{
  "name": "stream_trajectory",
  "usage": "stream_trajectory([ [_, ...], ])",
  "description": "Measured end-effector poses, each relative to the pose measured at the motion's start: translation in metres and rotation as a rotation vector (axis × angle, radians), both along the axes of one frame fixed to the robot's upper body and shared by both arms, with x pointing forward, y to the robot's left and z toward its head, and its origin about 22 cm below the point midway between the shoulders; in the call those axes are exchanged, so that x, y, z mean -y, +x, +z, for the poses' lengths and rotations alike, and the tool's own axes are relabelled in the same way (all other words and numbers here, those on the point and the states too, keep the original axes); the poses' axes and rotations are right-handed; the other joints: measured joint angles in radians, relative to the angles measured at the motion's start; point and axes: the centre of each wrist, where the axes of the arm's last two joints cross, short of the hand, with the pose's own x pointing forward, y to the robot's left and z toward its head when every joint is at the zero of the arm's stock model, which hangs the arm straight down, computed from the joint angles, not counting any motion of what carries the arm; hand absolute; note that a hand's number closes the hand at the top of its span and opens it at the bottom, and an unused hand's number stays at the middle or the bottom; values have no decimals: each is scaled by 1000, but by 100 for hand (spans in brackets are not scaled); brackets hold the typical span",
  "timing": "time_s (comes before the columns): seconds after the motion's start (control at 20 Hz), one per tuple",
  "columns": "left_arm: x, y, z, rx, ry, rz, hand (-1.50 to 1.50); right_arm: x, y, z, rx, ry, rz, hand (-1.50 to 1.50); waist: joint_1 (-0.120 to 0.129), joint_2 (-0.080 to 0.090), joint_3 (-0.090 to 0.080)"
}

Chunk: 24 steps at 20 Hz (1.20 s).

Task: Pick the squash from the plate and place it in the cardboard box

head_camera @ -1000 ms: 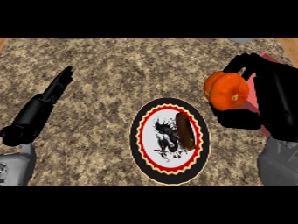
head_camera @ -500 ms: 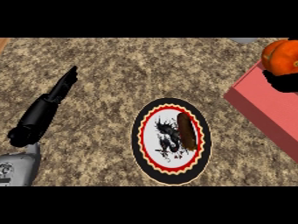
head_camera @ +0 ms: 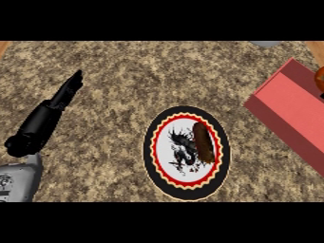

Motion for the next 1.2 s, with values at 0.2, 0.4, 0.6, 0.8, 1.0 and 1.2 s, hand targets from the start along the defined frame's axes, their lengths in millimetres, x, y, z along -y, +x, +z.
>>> stream_trajectory([
  [0.2,-1,1,4,1,-1,-3,0,32,4,-10,-134,-6,16,150,4,1,0],
  [0.4,3,3,3,-1,-2,-2,0,56,4,-24,-264,9,38,-150,4,1,0],
  [0.6,-1,3,1,0,-3,3,0,76,-2,-34,-301,66,141,-150,3,0,1],
  [0.8,-1,2,2,2,-1,-1,0,85,0,-31,-164,190,229,-150,2,-1,1],
  [1.0,0,1,1,-6,-2,4,0,90,5,-33,91,488,246,-150,-5,-5,3],
  [1.2,-2,0,-3,-9,-2,8,0,102,7,-36,270,784,172,-150,-8,-5,2],
])
